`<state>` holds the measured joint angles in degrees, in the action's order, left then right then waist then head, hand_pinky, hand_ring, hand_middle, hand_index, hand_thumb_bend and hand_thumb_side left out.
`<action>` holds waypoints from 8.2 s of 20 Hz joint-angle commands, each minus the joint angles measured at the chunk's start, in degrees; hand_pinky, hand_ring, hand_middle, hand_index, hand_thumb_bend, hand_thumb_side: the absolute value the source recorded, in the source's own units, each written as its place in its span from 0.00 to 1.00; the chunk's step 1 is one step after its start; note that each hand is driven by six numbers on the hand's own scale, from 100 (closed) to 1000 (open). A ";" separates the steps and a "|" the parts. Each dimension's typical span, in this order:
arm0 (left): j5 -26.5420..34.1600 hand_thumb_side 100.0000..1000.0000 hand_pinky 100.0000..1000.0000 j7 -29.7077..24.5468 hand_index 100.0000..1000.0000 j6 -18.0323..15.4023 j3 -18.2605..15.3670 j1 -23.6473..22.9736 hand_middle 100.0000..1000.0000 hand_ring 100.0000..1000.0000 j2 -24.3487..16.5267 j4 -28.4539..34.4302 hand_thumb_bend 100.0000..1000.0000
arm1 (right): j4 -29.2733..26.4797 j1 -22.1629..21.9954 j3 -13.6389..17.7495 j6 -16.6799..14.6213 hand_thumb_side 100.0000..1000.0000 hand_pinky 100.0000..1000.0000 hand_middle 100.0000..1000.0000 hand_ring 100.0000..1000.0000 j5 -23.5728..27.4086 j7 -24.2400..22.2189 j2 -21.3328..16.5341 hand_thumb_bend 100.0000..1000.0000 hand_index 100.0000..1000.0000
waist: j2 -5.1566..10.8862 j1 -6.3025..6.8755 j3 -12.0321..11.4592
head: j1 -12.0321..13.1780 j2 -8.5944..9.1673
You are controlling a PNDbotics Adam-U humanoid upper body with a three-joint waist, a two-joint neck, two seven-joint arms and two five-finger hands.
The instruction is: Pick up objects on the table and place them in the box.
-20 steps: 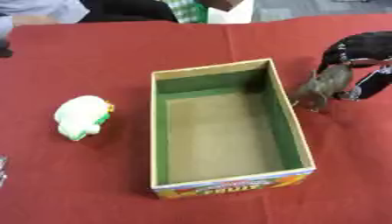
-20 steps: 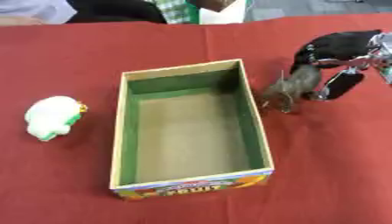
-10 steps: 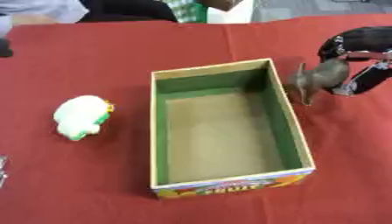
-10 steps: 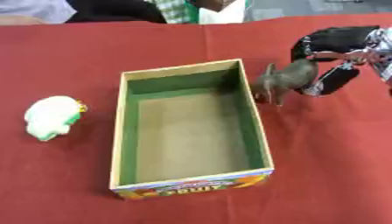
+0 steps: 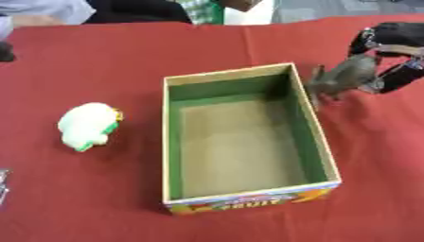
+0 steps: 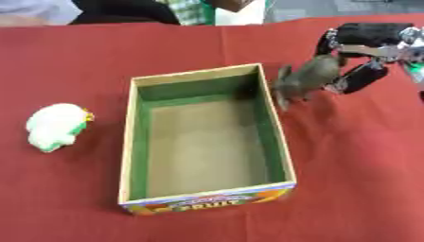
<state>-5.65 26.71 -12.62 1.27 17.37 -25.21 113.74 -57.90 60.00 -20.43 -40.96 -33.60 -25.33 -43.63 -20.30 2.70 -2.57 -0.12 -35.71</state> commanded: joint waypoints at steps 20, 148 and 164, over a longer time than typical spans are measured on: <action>0.30 0.77 0.53 -0.07 0.69 0.13 -0.34 0.43 0.58 0.55 -0.95 0.85 0.00 | -4.30 1.27 7.29 -11.01 0.22 0.68 0.00 0.31 11.85 -13.74 -3.40 0.00 0.00 | 1.48 -0.18 0.34 | 0.37 0.52; -34.13 0.49 0.53 -21.03 0.82 17.38 1.18 11.33 0.70 0.68 -12.97 0.85 0.00 | -12.21 6.32 -11.01 -11.01 1.00 1.00 1.00 1.00 -7.82 -26.63 11.49 0.47 1.00 | 2.69 0.44 -0.01 | -0.95 0.50; -34.22 0.49 0.53 -20.98 0.82 17.43 1.05 11.44 0.70 0.68 -13.23 0.85 0.00 | -24.83 3.92 -1.86 -5.10 1.00 1.00 1.00 1.00 6.03 -26.62 6.35 0.28 0.97 | 2.59 0.74 0.29 | -0.57 0.61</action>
<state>-39.88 5.69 4.69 2.71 28.25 -37.22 113.78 -80.62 62.96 -23.98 -30.56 -29.27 -35.73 -35.43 -18.94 3.42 -2.27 -0.90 -35.68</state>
